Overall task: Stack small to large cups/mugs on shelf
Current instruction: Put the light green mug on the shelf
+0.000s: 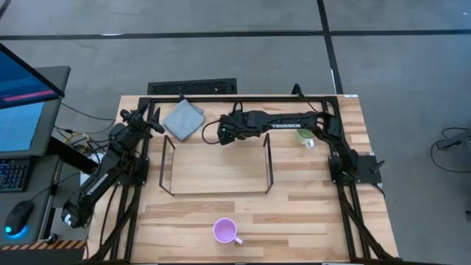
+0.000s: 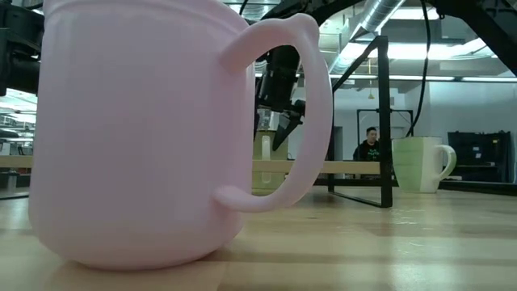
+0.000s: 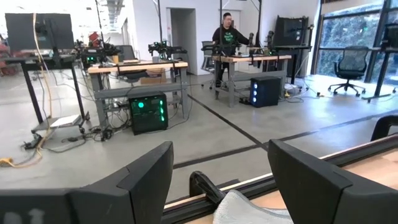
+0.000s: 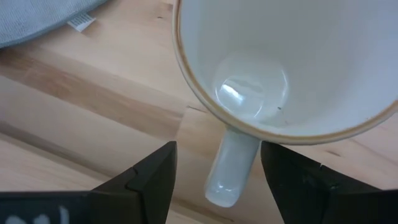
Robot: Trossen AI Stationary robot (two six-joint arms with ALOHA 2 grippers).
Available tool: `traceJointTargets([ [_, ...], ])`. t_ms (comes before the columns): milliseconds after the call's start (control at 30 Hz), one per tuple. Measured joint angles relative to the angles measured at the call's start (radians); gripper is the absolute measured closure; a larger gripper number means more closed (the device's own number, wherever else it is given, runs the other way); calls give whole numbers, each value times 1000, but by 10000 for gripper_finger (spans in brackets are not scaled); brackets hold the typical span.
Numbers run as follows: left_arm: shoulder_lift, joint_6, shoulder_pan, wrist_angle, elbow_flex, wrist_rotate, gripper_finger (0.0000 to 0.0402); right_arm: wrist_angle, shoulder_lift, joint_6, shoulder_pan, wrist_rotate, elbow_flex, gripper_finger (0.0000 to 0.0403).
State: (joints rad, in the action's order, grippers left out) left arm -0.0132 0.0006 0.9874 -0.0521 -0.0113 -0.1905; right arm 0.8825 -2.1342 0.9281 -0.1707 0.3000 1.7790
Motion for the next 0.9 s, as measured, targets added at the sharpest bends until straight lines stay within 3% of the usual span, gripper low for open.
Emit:
traceJointTargets([
  [233,0,-110,0,0,0,0,148,1,0,14,9,16,0,148],
  [900,0,-76,0,1,0,0,148,-2,0,53,17,27,0,148],
])
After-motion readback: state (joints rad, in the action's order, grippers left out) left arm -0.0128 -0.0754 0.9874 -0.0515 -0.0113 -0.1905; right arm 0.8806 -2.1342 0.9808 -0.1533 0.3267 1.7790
